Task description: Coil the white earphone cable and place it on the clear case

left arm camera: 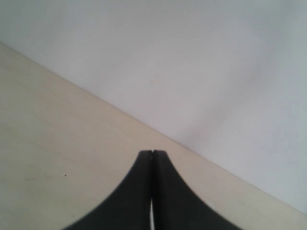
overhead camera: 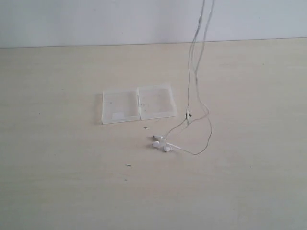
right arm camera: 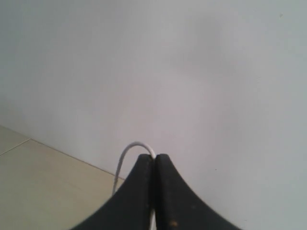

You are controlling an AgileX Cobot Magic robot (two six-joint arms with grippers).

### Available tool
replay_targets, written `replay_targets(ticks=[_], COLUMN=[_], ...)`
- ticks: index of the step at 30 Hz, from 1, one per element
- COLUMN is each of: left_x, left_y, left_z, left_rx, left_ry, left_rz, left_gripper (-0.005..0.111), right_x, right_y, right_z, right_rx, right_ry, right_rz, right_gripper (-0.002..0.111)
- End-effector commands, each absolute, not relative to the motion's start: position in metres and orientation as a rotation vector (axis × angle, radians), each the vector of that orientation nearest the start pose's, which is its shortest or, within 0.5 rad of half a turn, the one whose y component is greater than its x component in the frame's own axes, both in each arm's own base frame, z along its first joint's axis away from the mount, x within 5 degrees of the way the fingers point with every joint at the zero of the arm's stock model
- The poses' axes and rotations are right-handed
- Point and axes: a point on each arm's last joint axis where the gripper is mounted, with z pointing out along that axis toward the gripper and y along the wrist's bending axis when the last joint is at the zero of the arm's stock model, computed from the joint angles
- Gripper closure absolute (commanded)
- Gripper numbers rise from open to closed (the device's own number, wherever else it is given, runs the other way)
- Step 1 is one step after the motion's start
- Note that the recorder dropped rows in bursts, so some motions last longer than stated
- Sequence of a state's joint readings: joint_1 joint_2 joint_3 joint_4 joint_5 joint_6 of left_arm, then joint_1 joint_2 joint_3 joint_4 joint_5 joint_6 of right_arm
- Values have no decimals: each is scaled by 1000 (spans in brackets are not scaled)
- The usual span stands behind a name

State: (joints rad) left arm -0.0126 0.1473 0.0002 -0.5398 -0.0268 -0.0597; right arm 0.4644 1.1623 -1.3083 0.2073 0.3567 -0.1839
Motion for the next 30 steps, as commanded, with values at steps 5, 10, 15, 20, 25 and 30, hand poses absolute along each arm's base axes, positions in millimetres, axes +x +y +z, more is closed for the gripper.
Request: replay_targets(ticks=[5, 10, 15, 20, 25, 30], left_x=[68, 68, 71, 78, 95, 138], left_y=[0, 0, 1, 2, 5, -1], left_z=[205, 205, 205, 208, 233, 267], left_rx=[-483, -483, -472, -414, -396, -295], left_ry=[1567, 1567, 1576, 1609, 1560, 1643], left_rz=[-472, -472, -436, -354, -295, -266], left_gripper=[107, 107, 107, 107, 107, 107], right_x=[214, 219, 229, 232, 232, 232], right_y=[116, 121, 131, 132, 132, 132], right_z=[496, 492, 480, 477, 477, 477], right_rx=[-450, -470, -543, -554, -560, -564], right_ry=[1589, 1618, 1668, 1673, 1671, 1669], right_rz=[418, 440, 454, 441, 436, 432], right_gripper=[108, 108, 108, 108, 108, 108])
